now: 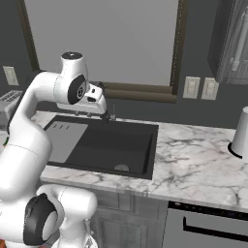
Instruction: Soak the sponge with water for a few seconds and then drop it inside the sink.
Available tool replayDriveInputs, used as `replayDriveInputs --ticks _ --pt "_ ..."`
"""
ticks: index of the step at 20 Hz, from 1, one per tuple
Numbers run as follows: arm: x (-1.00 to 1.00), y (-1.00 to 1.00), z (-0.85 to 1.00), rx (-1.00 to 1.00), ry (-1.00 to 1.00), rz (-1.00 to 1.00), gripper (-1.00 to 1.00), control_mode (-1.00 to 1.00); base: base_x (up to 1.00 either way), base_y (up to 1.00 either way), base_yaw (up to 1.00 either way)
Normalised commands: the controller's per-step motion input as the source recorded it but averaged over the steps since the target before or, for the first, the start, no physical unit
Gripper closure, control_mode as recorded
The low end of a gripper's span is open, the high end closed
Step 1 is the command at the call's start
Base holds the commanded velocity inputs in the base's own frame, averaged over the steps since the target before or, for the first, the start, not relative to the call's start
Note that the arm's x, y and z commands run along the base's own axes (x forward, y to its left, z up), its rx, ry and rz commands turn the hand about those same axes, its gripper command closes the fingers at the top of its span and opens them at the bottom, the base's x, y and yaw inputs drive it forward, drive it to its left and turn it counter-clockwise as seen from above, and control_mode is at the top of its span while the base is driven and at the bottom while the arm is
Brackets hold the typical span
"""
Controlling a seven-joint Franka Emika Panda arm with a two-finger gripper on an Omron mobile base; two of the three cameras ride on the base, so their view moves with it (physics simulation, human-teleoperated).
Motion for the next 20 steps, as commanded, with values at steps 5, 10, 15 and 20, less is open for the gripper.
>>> replayDriveInputs --ticks 5,10,15,20 --pt "-0.02 0.0 0.0 0.0 0.0 0.0 -1.0 -1.0 0.0 0.0 0.0" --pt "-0.21 0.0 0.0 0.0 0.0 0.0 -1.0 -1.0 0.0 0.0 0.0" --pt "-0.18 0.0 0.0 0.0 0.0 0.0 -1.0 -1.0 0.0 0.0 0.0" --pt "-0.38 0.0 0.0 0.01 -0.09 0.0 -1.0 -1.0 0.0 0.0 0.0"
